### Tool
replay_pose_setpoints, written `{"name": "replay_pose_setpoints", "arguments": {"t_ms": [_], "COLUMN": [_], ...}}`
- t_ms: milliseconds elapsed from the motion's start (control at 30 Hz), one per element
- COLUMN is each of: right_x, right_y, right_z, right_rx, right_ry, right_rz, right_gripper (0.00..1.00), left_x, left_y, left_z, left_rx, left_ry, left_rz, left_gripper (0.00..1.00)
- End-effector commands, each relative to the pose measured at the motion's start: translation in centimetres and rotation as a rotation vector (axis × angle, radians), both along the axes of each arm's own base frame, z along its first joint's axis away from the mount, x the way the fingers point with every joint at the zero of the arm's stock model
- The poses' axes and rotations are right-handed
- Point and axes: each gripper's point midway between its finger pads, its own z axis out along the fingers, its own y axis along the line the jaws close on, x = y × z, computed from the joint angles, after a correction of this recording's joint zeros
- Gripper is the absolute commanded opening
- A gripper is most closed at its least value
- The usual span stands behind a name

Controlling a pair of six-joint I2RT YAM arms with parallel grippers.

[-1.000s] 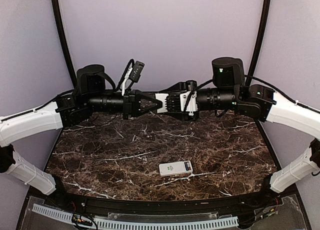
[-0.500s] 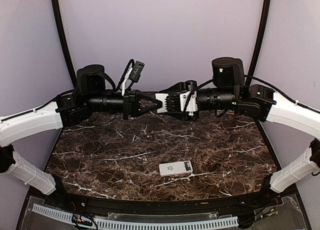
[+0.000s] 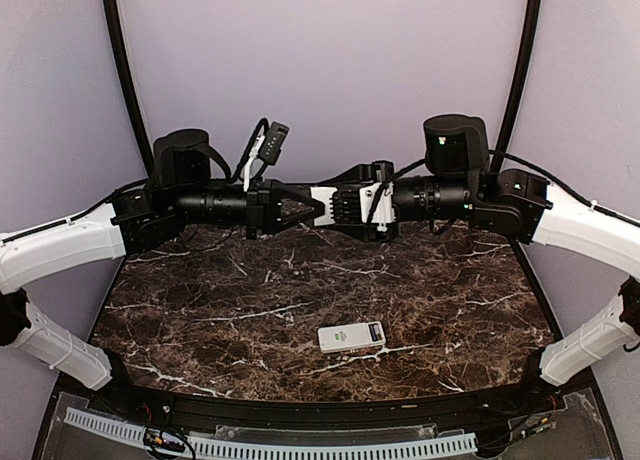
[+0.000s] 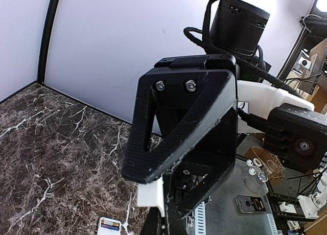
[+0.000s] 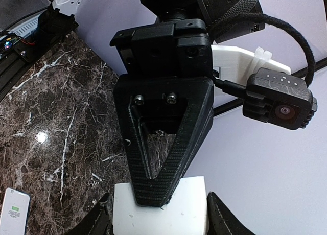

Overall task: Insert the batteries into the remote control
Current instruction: Pass from the left arm to the right

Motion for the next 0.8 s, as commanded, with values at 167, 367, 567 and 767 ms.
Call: {"name": "replay_pose_setpoints", "arguments": {"t_ms": [167,367,567,767], "right_x": [-0.1,0.0,0.1,0.5], "right_y": [0.3,0.2,0.1,-0.2], "right_z": [1.3,1.0,0.8,-0.2], "right_rx": [0.028,0.023,0.018,-0.014], "right_ry": [-0.021,-0.020,-0.018,0.032], "right_rz": [-0.002,-0.006,-0.018,-0.058], "right_gripper": [0.15,0.12,0.08,0.08], "left_x": [-0.1,-0.1,-0.1,-0.1], "left_y": [0.3,0.3,0.3,1.0], "left_z": [1.3,1.4,1.4,1.1], "left_rx": [-0.025,-0.027,-0.028,-0.013], "left_ry": [-0.034,-0.037,-0.038,-0.077], "left_rz": [-0.006,-0.007,-0.011,0.003], "left_gripper": [0.00,0.12,0.20,0.54]}}
